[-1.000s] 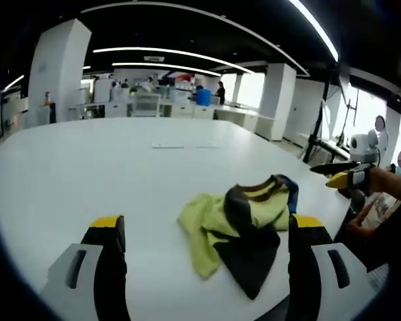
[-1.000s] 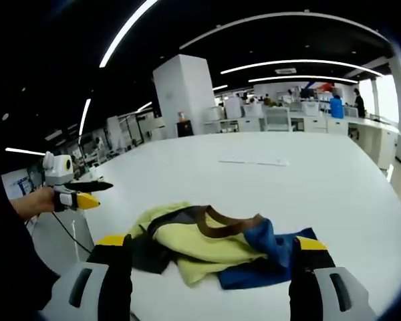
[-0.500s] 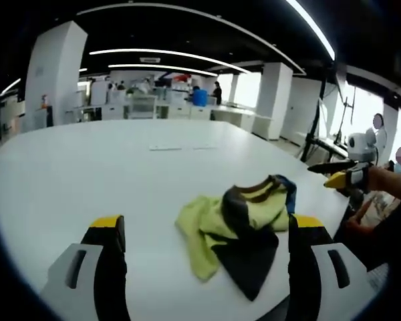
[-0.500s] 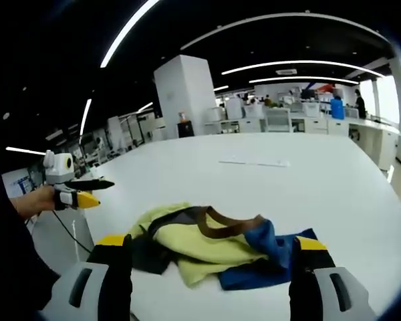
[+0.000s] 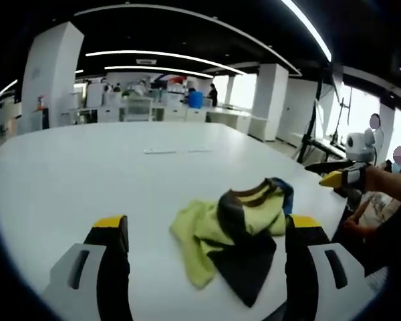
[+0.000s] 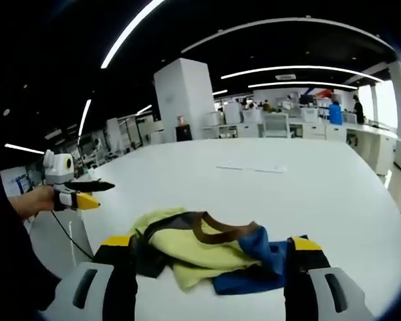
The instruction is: Fold the garment on the visible template until the final outline fits inside the template.
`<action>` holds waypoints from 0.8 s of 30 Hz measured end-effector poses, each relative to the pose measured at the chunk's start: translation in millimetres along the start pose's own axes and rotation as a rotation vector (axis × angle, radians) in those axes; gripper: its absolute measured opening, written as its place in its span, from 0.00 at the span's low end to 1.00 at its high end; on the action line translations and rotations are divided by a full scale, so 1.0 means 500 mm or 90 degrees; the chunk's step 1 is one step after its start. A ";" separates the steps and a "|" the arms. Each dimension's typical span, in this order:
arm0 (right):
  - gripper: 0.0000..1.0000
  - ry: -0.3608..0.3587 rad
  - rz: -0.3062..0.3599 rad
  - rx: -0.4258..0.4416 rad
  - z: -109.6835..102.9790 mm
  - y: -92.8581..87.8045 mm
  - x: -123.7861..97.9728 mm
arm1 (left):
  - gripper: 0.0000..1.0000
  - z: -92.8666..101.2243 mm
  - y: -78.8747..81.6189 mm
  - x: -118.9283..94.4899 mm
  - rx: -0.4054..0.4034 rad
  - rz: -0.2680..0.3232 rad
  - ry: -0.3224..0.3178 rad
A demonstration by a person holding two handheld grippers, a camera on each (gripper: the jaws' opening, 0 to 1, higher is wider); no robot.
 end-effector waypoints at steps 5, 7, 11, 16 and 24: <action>0.87 0.007 -0.005 -0.006 0.006 0.004 0.007 | 0.87 -0.004 0.007 0.010 0.001 0.001 -0.008; 0.87 0.008 -0.004 -0.010 0.008 0.007 0.011 | 0.85 -0.002 0.010 0.015 0.000 0.003 -0.012; 0.82 0.012 -0.012 -0.016 0.013 0.007 0.022 | 0.83 0.006 0.016 0.031 0.021 0.000 -0.025; 0.76 -0.004 -0.031 -0.035 0.037 -0.003 0.038 | 0.77 0.007 0.002 0.060 0.016 -0.012 -0.037; 0.59 0.001 -0.050 -0.022 0.067 -0.018 0.064 | 0.66 0.034 -0.010 0.105 0.033 -0.039 -0.075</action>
Point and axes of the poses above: the point that each gripper's makers call its tool centre point, and the gripper's own axes: x roughly forward along the fingers, z roughly to its right, y roughly out of its top, the point moved 1 cm from there along -x, roughly backward along the fingers, and after that the axes turned 9 degrees about -z, right-handed, at the moved point
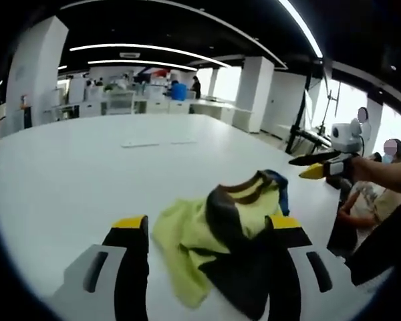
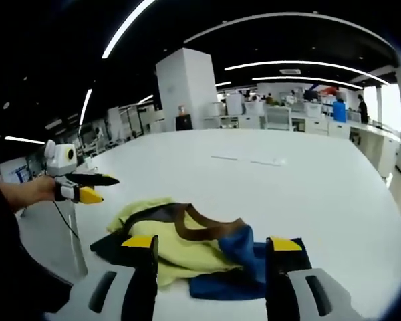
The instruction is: Fold the garment on the visible template until the final outline fits inside the template.
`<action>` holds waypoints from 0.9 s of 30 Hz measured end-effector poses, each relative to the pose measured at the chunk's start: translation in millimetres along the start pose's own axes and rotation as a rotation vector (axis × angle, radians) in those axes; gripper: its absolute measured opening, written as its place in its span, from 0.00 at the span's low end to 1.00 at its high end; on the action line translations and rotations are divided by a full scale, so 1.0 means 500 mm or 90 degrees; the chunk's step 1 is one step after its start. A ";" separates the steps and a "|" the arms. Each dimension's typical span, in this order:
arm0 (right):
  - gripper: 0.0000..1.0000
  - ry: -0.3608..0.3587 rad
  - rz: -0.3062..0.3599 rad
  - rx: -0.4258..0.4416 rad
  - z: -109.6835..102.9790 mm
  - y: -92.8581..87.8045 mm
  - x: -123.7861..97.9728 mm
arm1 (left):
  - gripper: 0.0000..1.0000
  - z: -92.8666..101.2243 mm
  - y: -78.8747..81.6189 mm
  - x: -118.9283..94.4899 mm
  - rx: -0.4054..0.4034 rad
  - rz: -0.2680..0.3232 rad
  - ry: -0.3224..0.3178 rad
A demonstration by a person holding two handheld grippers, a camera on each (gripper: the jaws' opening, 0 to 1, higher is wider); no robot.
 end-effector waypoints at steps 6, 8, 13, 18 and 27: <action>0.42 -0.001 -0.034 -0.017 0.014 -0.021 0.027 | 0.58 0.015 0.001 0.034 0.005 -0.011 -0.021; 0.39 -0.003 -0.046 -0.020 0.018 -0.028 0.035 | 0.55 0.018 -0.003 0.047 0.009 -0.019 -0.027; 0.33 -0.013 -0.057 -0.020 0.033 -0.035 0.048 | 0.49 0.015 -0.018 0.078 -0.004 -0.040 -0.035; 0.23 -0.028 -0.072 -0.016 0.046 -0.048 0.052 | 0.39 0.021 -0.033 0.098 -0.021 -0.061 -0.054; 0.10 -0.050 -0.072 0.017 0.064 -0.064 0.044 | 0.21 0.023 -0.063 0.124 -0.046 -0.090 -0.056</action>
Point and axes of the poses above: the point that each gripper's makers call its tool centre point, and the gripper's own axes: x roughly forward along the fingers, z roughly to its right, y roughly out of its top, the point moved 1 cm from there along -x, roughly backward along the fingers, and after that the axes turned 9 degrees about -z, right-handed, at the moved point
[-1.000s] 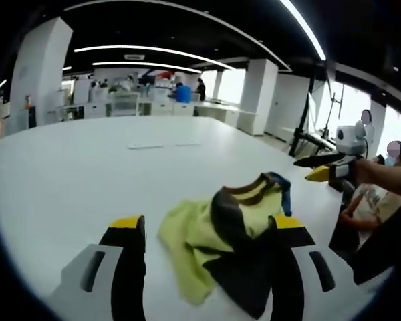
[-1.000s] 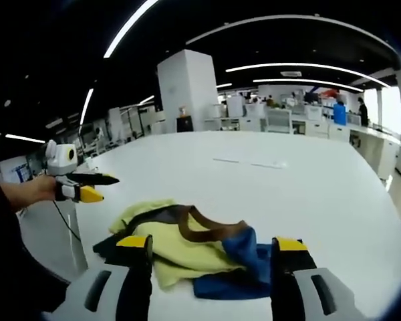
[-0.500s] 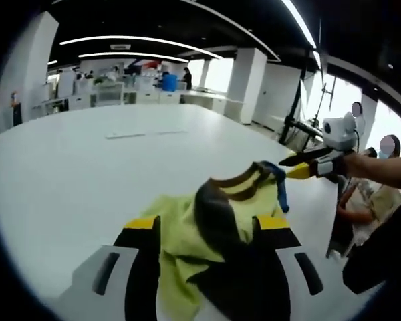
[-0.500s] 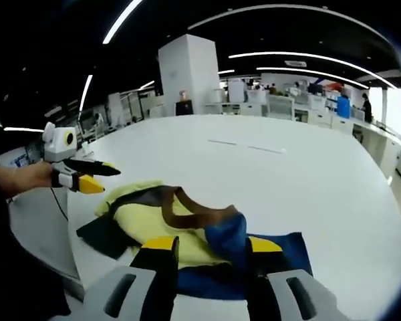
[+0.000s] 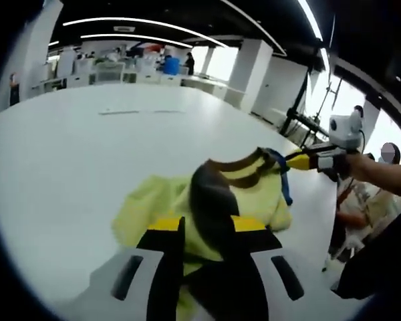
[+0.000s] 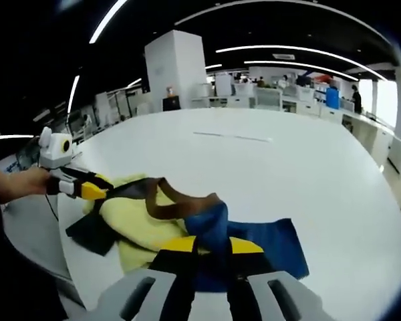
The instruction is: Fold the garment on the visible template until the final outline fits inside the template.
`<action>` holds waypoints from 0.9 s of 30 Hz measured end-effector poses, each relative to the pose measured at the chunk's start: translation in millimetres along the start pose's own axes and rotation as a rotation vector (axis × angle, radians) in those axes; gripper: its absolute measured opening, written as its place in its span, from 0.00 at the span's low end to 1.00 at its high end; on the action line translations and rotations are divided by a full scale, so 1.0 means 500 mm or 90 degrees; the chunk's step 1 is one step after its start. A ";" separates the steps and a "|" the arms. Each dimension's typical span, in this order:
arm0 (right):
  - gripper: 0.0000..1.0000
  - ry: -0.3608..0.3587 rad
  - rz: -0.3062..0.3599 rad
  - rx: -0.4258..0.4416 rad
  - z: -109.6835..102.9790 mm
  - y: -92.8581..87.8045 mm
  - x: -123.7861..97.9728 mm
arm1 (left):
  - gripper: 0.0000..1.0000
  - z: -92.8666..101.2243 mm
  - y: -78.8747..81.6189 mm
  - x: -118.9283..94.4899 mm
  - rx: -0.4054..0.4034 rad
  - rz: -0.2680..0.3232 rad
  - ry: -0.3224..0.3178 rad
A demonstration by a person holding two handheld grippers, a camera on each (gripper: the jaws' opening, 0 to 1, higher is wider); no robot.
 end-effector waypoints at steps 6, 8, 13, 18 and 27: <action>0.08 -0.018 -0.004 0.015 0.011 -0.011 -0.003 | 0.18 -0.001 -0.010 0.007 -0.012 -0.008 0.002; 0.06 -0.021 -0.006 0.015 0.014 -0.015 -0.002 | 0.16 -0.001 -0.010 0.009 -0.014 -0.011 0.002; 0.04 -0.028 -0.014 0.033 0.020 -0.028 0.001 | 0.07 -0.005 -0.012 0.014 -0.009 -0.017 0.006; 0.00 -0.031 -0.022 0.035 0.022 -0.036 0.004 | 0.00 -0.009 -0.013 0.014 0.008 -0.017 0.022; 0.00 -0.030 0.010 0.035 0.020 -0.014 -0.015 | 0.00 0.006 0.010 -0.013 0.040 0.003 0.026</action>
Point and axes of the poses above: the point that each gripper's makers call its tool centre point, and the gripper's own axes: x roughly forward along the fingers, z roughly to its right, y roughly out of its top, the point moved 1 cm from there along -x, roughly backward along the fingers, and after that the axes turned 9 degrees about -z, right-handed, at the moved point
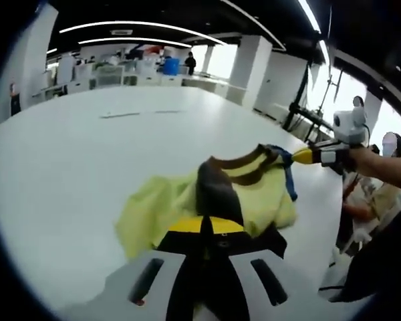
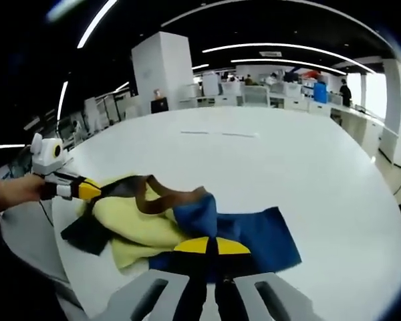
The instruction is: Fold the garment on the visible template until the final outline fits inside the template.
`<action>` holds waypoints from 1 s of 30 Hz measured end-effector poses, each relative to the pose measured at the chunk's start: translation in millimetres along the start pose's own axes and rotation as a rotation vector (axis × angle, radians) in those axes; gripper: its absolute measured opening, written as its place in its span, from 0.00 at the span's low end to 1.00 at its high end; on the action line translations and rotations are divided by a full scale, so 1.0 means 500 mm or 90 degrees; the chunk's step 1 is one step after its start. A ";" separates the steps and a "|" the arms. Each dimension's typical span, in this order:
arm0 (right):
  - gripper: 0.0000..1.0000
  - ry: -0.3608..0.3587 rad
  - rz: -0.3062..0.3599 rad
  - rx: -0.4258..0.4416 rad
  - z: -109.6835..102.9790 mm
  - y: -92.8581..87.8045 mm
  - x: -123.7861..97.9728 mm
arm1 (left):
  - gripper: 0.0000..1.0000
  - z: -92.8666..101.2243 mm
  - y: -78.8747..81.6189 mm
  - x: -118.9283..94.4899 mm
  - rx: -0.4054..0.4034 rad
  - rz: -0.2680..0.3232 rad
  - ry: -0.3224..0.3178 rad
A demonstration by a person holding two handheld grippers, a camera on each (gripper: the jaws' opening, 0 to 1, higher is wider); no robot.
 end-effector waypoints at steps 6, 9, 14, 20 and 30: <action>0.00 -0.001 0.032 -0.001 -0.006 0.027 -0.023 | 0.00 0.004 0.028 -0.034 0.017 0.023 0.012; 0.00 -0.003 0.042 -0.007 -0.009 0.039 -0.033 | 0.00 0.010 0.046 -0.053 0.022 0.042 0.010; 0.00 -0.002 0.070 -0.021 -0.018 0.074 -0.057 | 0.00 0.014 0.072 -0.085 0.041 0.059 0.019; 0.00 -0.004 0.085 -0.063 -0.031 0.124 -0.086 | 0.00 0.001 0.119 -0.136 0.045 0.108 0.044; 0.00 0.005 0.145 -0.121 -0.072 0.219 -0.127 | 0.00 -0.018 0.198 -0.218 0.076 0.175 0.090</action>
Point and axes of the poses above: the point that each gripper's makers call its tool centre point, and the gripper's own axes: x roughly forward along the fingers, z roughly to its right, y roughly out of its top, the point moved 1 cm from there along -x, roughly backward along the fingers, and after that the axes turned 9 degrees about -z, right-handed, at the moved point
